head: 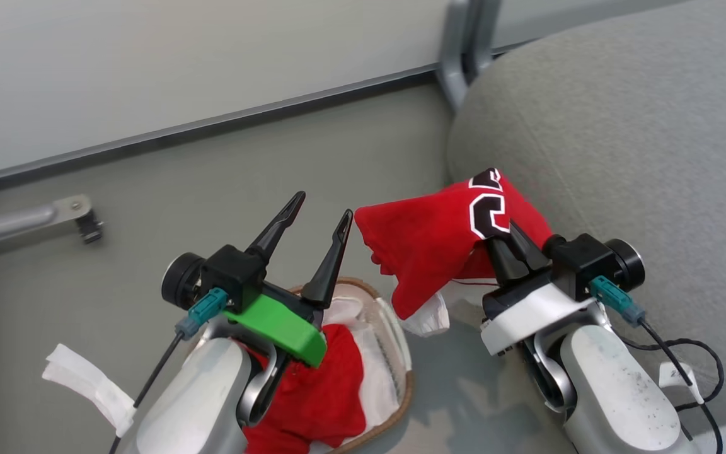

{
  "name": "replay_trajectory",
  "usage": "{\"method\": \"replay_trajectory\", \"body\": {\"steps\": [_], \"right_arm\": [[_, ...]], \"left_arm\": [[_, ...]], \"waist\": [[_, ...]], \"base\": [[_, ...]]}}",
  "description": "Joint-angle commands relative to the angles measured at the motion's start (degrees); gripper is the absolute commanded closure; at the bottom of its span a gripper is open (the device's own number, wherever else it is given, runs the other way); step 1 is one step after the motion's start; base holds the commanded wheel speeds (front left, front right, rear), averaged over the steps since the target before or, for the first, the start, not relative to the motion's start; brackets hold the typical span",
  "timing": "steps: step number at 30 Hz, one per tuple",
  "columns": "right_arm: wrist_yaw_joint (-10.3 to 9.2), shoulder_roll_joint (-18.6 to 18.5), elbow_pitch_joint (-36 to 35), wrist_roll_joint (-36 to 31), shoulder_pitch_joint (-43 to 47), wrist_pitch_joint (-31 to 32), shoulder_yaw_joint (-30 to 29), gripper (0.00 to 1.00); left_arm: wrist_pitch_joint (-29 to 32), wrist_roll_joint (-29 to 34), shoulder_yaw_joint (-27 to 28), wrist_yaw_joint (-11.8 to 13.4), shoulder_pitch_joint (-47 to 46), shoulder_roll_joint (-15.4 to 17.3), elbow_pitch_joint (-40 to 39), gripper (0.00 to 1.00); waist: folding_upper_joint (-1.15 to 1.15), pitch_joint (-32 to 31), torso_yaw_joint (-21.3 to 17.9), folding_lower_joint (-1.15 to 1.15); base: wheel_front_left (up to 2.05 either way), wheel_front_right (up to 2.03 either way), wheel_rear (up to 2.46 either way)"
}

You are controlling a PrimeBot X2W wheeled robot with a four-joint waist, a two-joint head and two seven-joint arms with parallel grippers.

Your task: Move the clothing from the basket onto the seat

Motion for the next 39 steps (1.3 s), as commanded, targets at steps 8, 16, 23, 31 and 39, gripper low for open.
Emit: {"method": "replay_trajectory", "body": {"steps": [8,16,23,31,39], "right_arm": [[-0.06,-0.13,-2.02,-0.80,1.49,-0.11,-0.78,1.00],[-0.06,-0.09,-3.62,-2.25,2.23,-0.11,-4.89,1.00],[-0.06,-0.11,-2.50,-7.55,-0.63,-0.12,-7.69,1.00],[-0.07,-5.15,3.34,-12.22,-15.39,-0.12,-11.13,1.00],[-0.07,-10.45,11.06,-16.10,-29.88,-0.12,-16.70,1.00]], "left_arm": [[-0.02,0.94,0.55,0.12,3.55,-0.10,-1.20,0.00],[-0.01,0.32,-2.48,0.12,2.59,-0.13,-1.17,0.00],[-0.01,-1.01,-4.88,0.12,1.34,1.22,-0.76,0.00],[-0.01,-1.20,-5.03,0.12,2.66,4.69,-0.96,0.00],[-0.02,-1.73,-6.46,0.12,-0.19,8.90,-2.53,0.00]], "waist": [[0.00,0.74,-15.23,0.00],[0.00,2.77,-18.72,0.00],[0.00,4.92,-19.08,0.00],[0.00,10.40,-17.81,0.00],[0.00,18.06,-13.55,0.00]], "base": [[0.00,0.00,0.00],[0.00,0.00,0.00],[0.00,0.00,0.00],[0.00,0.00,0.00],[0.00,0.00,0.00]]}}
